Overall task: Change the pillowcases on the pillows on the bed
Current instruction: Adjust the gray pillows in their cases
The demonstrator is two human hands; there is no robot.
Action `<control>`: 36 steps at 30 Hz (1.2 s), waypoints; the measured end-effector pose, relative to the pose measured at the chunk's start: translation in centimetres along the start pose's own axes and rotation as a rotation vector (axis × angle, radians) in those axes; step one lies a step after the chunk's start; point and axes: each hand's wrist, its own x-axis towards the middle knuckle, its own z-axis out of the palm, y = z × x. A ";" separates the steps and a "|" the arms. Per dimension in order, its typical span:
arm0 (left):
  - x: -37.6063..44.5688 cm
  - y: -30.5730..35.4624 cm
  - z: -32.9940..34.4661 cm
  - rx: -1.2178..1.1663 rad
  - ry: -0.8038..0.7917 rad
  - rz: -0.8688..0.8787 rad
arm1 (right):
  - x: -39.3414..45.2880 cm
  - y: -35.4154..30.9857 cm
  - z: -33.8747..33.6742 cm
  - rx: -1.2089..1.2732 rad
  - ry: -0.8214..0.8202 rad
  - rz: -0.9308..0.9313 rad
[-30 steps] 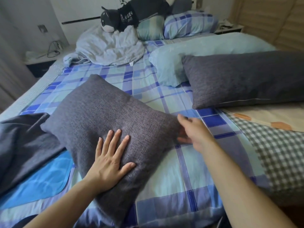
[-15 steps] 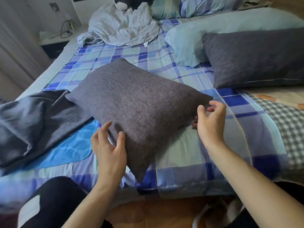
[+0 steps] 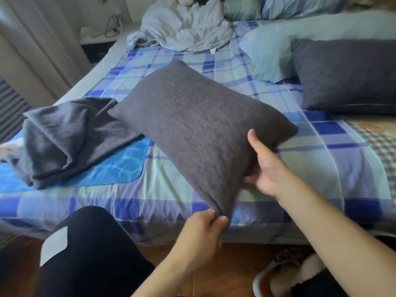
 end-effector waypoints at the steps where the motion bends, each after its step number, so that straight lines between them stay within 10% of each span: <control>1: 0.0 0.9 0.1 0.053 -0.057 0.023 | 0.2 -0.7 0.6 0.026 0.022 -0.021; 6: 0.8 6.5 -3.7 0.097 -0.200 0.304 | -0.2 -8.8 -1.8 -0.478 0.555 -0.496; 11: 8.0 5.0 -15.8 0.008 0.458 0.193 | -1.4 -16.0 -9.7 -1.259 0.932 -0.087; 13: 12.0 1.4 -18.9 0.244 0.474 -0.038 | -1.2 -16.0 -7.3 -1.430 1.063 -0.249; 17: 15.6 -5.5 -18.6 0.089 0.298 -0.308 | 1.2 -12.9 2.7 -1.541 0.684 -0.996; 20: 16.0 -6.9 -19.8 0.001 0.288 -0.364 | 5.5 -9.8 7.2 -1.749 0.405 -0.879; 28: 14.1 -9.3 -20.7 -0.180 -0.013 -0.216 | 9.1 -2.7 4.0 -1.610 0.588 -1.036; 33: 7.8 -9.8 -24.4 0.174 -0.645 -0.149 | 5.3 -2.2 2.6 -1.608 0.689 -1.191; 36: 9.3 -10.4 -25.5 0.345 -0.454 -0.217 | 1.7 -4.7 6.5 -1.791 0.678 -0.977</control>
